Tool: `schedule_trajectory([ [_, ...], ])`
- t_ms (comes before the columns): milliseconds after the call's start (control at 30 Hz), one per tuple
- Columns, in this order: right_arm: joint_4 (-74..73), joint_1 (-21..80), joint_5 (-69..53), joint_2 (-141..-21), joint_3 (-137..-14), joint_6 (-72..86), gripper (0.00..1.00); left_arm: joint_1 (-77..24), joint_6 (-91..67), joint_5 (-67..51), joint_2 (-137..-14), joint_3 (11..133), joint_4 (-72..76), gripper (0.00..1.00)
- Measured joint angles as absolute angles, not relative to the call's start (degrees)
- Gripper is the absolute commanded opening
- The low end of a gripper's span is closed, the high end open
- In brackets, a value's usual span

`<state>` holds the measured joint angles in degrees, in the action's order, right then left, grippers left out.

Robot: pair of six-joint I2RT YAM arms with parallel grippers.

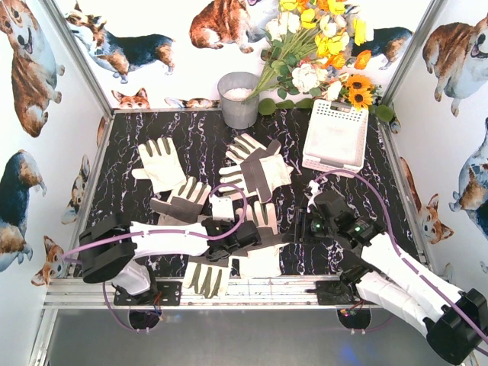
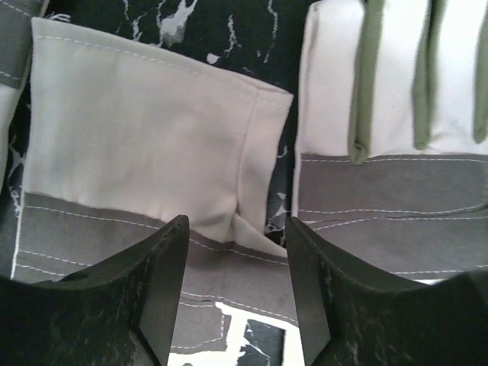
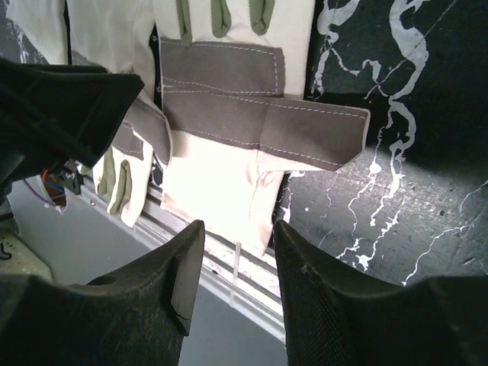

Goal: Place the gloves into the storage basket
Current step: Pick up the glove from the center of the board.

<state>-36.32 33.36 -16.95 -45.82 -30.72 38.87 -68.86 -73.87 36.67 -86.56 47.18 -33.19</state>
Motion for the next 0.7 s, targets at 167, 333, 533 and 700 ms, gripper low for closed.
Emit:
schedule_trajectory([
  [167, -38.06, 33.36, -18.20, -44.36, -31.97, 37.34, 0.45, -68.86, -74.17, 36.67, -88.38, 47.86, -35.86, 0.45],
  [333, -39.64, 33.36, -18.46, -42.89, -32.45, 36.64, 0.45, -68.86, -74.11, 35.75, -90.50, 48.01, -37.01, 0.41],
  [533, -40.97, 33.36, -18.61, -41.74, -32.45, 36.49, 0.45, -68.86, -73.43, 34.87, -90.74, 47.44, -36.64, 0.23],
  [700, -43.46, 33.36, -18.39, -41.71, -33.19, 36.29, 0.46, -68.86, -72.01, 34.83, -89.80, 46.57, -36.07, 0.05],
])
